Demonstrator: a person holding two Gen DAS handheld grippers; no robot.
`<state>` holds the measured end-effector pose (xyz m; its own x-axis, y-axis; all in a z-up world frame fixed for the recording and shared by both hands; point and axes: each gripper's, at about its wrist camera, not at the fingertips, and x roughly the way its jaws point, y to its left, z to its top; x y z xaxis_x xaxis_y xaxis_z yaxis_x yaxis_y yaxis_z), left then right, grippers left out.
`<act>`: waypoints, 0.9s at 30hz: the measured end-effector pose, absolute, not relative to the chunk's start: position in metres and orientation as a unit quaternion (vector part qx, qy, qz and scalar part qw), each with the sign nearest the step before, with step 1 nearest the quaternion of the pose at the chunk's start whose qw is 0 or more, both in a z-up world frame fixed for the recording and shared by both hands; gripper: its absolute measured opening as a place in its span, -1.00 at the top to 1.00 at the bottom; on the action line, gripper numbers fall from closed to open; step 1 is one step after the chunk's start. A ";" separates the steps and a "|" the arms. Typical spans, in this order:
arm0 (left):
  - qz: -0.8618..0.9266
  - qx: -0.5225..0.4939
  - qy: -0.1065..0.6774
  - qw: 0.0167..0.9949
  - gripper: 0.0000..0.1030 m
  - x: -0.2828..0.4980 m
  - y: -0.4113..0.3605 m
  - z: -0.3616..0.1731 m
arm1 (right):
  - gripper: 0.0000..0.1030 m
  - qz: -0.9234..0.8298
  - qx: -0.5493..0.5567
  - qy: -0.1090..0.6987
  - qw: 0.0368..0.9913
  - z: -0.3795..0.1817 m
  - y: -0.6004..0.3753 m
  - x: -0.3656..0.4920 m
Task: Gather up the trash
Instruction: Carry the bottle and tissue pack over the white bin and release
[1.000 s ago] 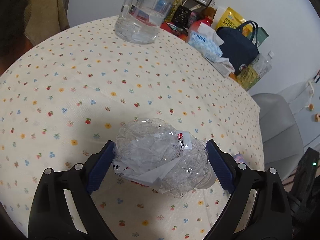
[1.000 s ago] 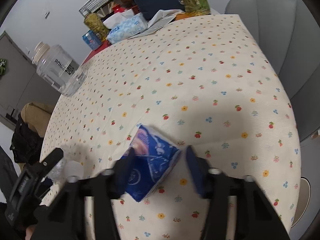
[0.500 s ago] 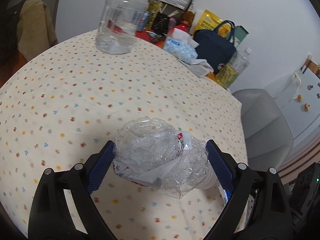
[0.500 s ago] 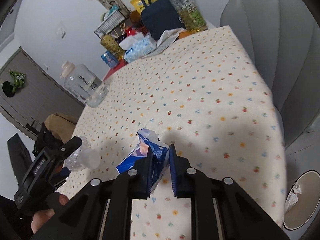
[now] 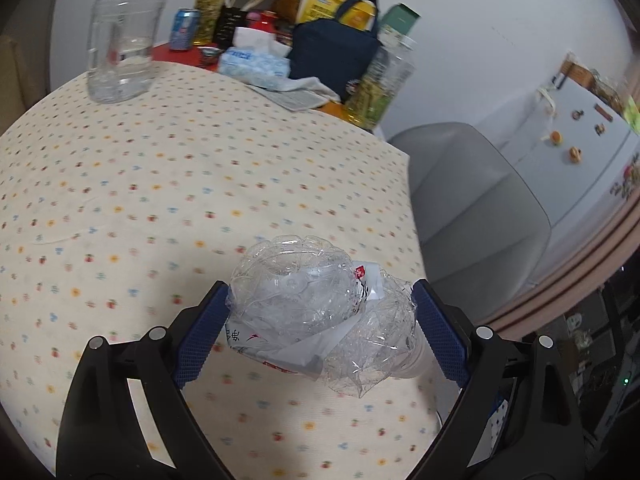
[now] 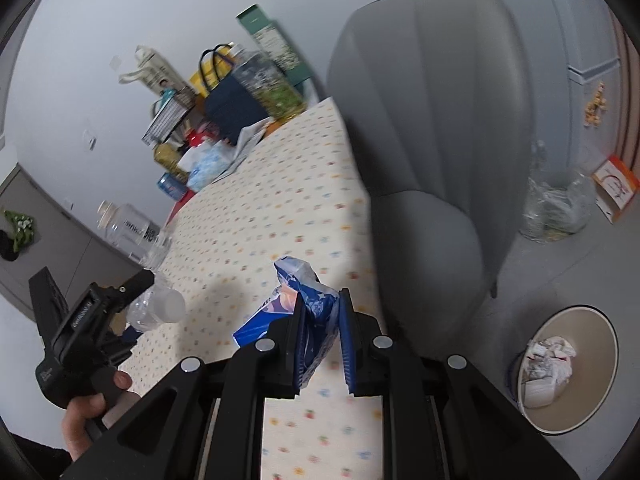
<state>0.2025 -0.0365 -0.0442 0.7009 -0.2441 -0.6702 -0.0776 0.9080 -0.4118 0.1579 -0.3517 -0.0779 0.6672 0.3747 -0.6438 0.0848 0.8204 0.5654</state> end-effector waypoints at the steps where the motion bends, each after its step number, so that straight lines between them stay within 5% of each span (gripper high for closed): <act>1: -0.057 -0.202 0.386 0.898 -0.75 0.203 -0.049 -0.043 | 0.70 0.076 0.291 0.397 0.867 -0.080 -0.363 0.153; 27: -0.243 -0.068 0.471 0.845 -0.75 0.195 -0.317 -0.089 | 0.69 -0.128 0.341 0.398 0.842 -0.153 -0.563 0.049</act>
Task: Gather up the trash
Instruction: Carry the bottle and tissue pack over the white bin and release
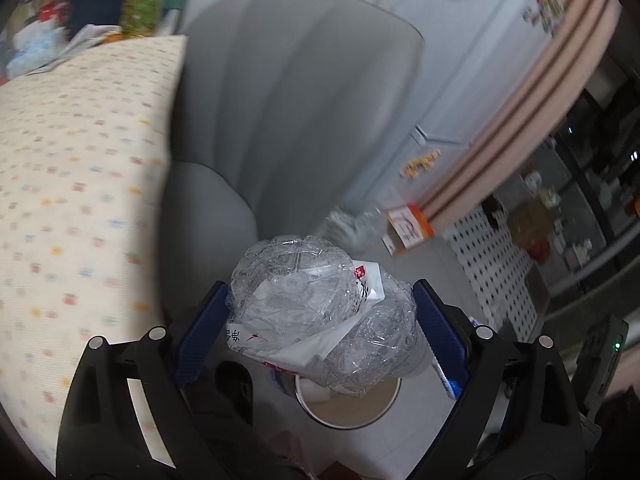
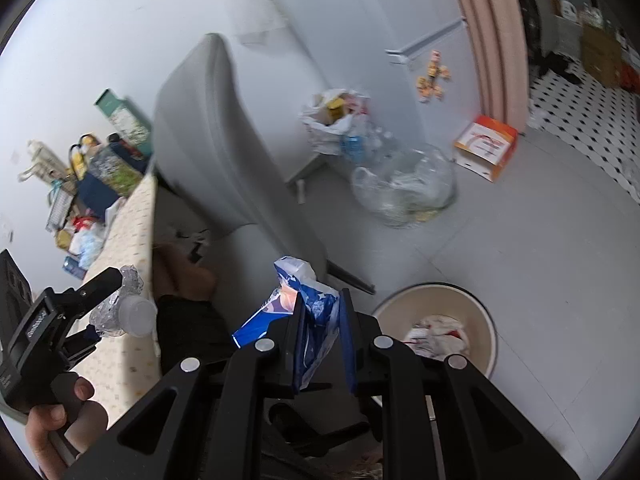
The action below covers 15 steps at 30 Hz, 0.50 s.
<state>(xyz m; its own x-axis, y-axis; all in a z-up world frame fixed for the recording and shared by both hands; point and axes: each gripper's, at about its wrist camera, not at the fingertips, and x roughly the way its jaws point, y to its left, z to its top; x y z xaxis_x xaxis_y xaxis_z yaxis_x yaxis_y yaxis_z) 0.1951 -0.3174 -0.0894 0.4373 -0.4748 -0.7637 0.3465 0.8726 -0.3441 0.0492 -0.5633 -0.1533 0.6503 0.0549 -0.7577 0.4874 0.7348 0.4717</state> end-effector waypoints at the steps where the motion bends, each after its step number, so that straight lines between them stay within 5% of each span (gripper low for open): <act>1: -0.246 -0.063 0.474 0.843 -0.75 0.194 -0.324 -0.092 | 0.69 -0.133 0.342 0.400 0.840 -0.157 -0.568 0.048; 9: -0.262 -0.024 0.492 0.830 -0.75 0.182 -0.375 -0.111 | 0.54 -0.163 0.365 0.412 0.819 -0.199 -0.595 0.040; 12: -0.263 -0.011 0.497 0.827 -0.75 0.181 -0.385 -0.117 | -0.12 -0.170 0.369 0.410 0.817 -0.210 -0.601 0.037; 15: -0.263 -0.002 0.500 0.825 -0.75 0.180 -0.393 -0.123 | -0.15 -0.170 0.374 0.404 0.817 -0.214 -0.604 0.029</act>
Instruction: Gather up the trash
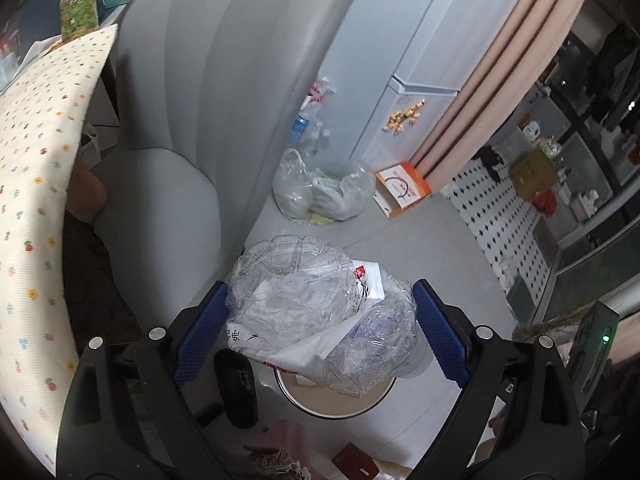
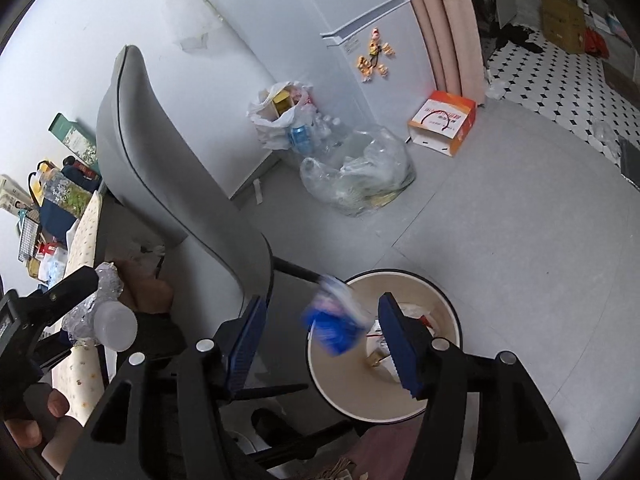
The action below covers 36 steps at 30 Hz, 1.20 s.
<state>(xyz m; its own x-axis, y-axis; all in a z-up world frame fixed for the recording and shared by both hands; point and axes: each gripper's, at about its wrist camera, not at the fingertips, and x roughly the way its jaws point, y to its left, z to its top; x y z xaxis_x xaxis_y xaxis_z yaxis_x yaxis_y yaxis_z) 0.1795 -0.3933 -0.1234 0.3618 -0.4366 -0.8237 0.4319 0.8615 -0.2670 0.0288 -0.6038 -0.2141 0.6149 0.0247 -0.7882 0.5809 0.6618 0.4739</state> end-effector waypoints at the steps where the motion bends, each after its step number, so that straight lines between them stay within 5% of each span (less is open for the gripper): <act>1: -0.264 0.002 0.502 0.824 -0.75 0.179 -0.396 -0.126 | -0.20 -0.171 0.380 0.402 0.816 -0.215 -0.607 0.025; 10: -0.286 0.017 0.510 0.811 -0.76 0.171 -0.426 -0.139 | -0.72 -0.198 0.380 0.362 0.828 -0.188 -0.624 -0.013; 27: -0.382 -0.007 0.553 0.741 -0.87 0.167 -0.464 -0.172 | -0.72 -0.239 0.376 0.342 0.828 -0.173 -0.634 -0.036; 36: -0.393 -0.021 0.496 0.774 -0.89 0.160 -0.424 -0.102 | -0.72 -0.205 0.360 0.328 0.849 -0.145 -0.607 -0.029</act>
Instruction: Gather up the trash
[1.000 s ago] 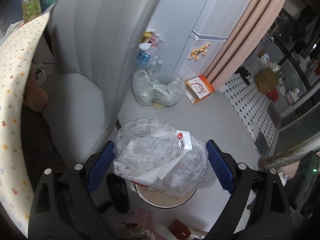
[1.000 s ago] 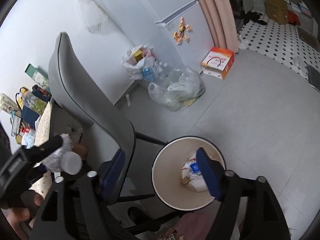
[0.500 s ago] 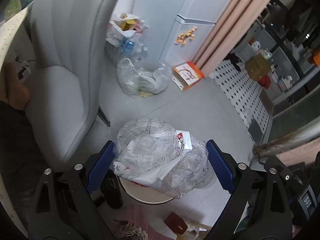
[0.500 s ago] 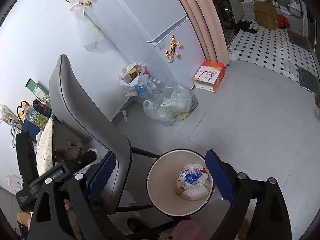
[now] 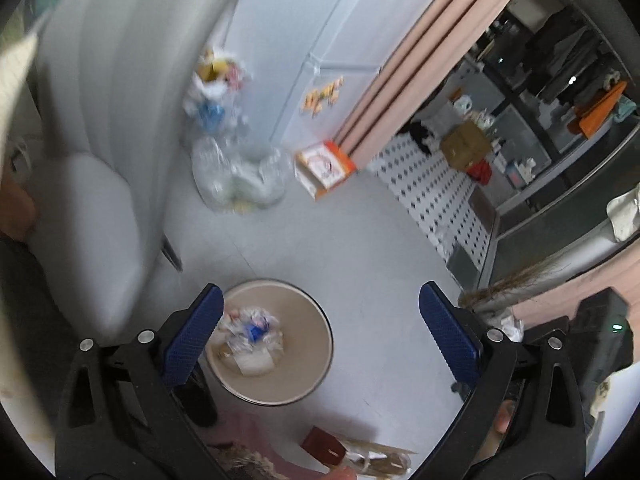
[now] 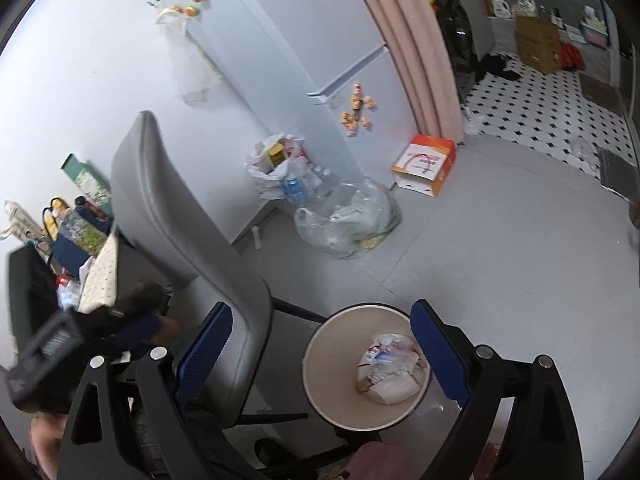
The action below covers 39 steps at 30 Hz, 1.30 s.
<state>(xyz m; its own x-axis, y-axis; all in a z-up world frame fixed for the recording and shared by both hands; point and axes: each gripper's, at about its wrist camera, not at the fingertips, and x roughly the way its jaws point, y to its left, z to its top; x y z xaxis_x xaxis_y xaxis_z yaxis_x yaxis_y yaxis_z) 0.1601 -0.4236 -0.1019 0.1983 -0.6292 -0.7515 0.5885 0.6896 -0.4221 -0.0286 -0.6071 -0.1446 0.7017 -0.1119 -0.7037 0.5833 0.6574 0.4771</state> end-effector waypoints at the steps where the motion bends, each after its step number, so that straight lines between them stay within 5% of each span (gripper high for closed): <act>1: -0.392 -0.024 0.484 0.782 -0.89 0.160 -0.412 -0.089 | -0.74 -0.199 0.356 0.326 0.853 -0.143 -0.603 -0.026; 16: -0.274 -0.044 0.369 0.887 -0.89 0.163 -0.239 -0.004 | -0.85 -0.109 0.288 0.322 0.895 -0.095 -0.513 0.025; 39: -0.108 0.010 0.311 0.944 -0.89 0.091 -0.094 0.024 | -0.85 -0.034 0.126 0.297 0.946 -0.003 -0.354 0.024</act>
<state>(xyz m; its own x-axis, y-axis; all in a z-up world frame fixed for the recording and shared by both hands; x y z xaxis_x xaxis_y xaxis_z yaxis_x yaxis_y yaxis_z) 0.0914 -0.0942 0.0235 0.7833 -0.1973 -0.5895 0.2099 0.9765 -0.0480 0.0243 -0.3543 -0.0032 0.8213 0.0101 -0.5704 0.1397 0.9658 0.2183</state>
